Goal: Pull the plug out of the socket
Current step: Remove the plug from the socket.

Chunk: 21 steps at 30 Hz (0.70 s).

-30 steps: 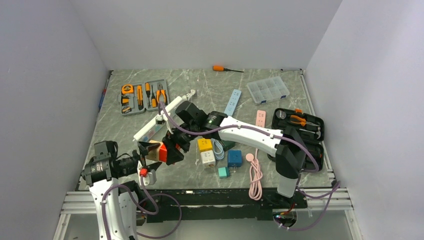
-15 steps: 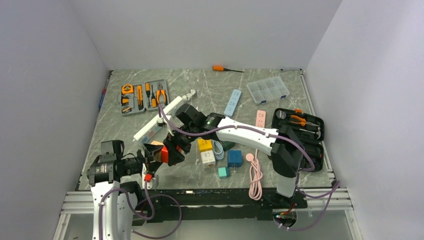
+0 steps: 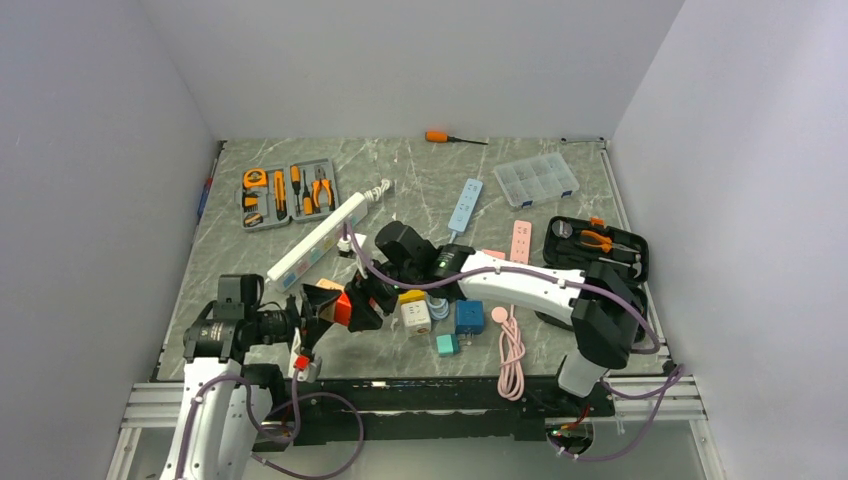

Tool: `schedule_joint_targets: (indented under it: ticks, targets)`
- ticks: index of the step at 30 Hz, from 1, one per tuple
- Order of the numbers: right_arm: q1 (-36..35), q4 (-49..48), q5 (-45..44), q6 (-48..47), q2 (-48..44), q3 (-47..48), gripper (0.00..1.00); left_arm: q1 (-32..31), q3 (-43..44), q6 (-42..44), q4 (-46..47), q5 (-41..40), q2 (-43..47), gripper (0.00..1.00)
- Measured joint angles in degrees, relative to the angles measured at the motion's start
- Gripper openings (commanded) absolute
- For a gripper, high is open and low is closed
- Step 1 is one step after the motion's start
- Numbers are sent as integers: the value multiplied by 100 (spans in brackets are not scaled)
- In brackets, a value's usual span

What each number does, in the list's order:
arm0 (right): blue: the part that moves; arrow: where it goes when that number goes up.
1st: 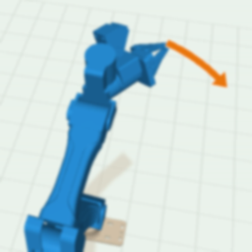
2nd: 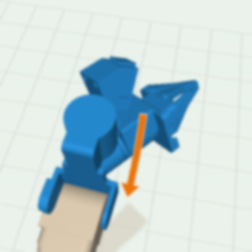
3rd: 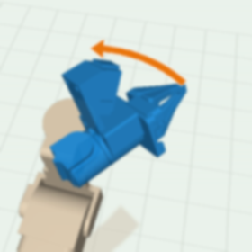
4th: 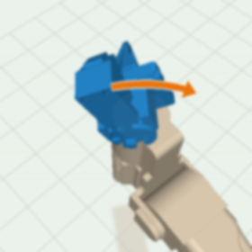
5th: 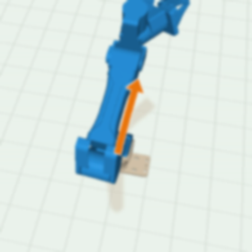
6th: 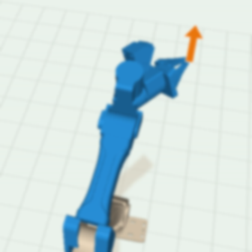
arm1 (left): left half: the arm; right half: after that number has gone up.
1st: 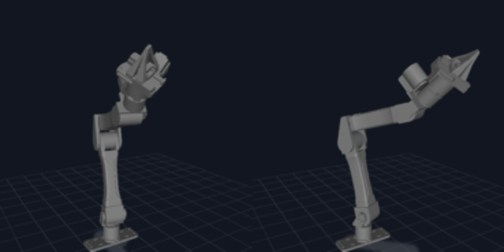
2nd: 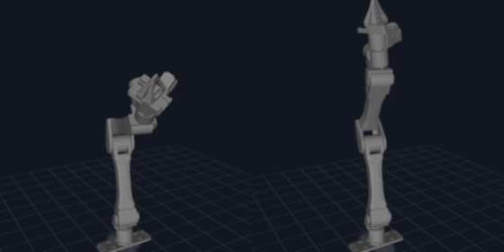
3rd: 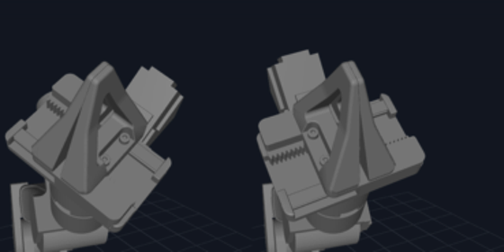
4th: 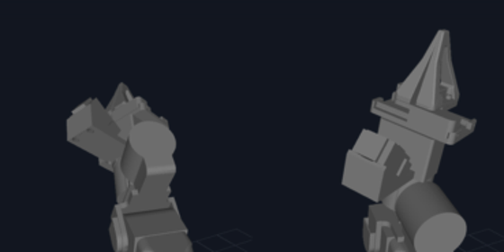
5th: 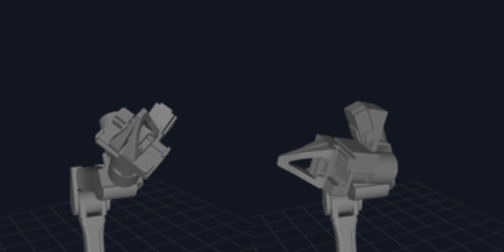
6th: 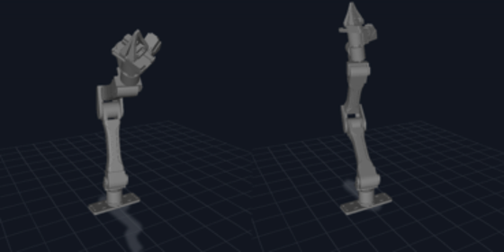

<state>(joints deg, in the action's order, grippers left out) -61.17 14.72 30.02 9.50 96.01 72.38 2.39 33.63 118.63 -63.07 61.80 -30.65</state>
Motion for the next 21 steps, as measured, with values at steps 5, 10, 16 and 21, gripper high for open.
schedule_joint_targets:
  ticks: [5,10,16,21]
  targets:
    - [7,-133,-254,61,-319,-378,0,-529,-92,0,525,-227,-87,0]
    - [22,-258,-385,129,-553,-667,0,-1051,-92,0,953,-605,-199,0]
    - [39,-380,-581,240,-925,-1049,0,-1580,-66,0,1379,-907,-398,0]
    - [68,-474,-713,363,-1351,-1412,0,-1875,-48,0,1661,-1069,-496,1]
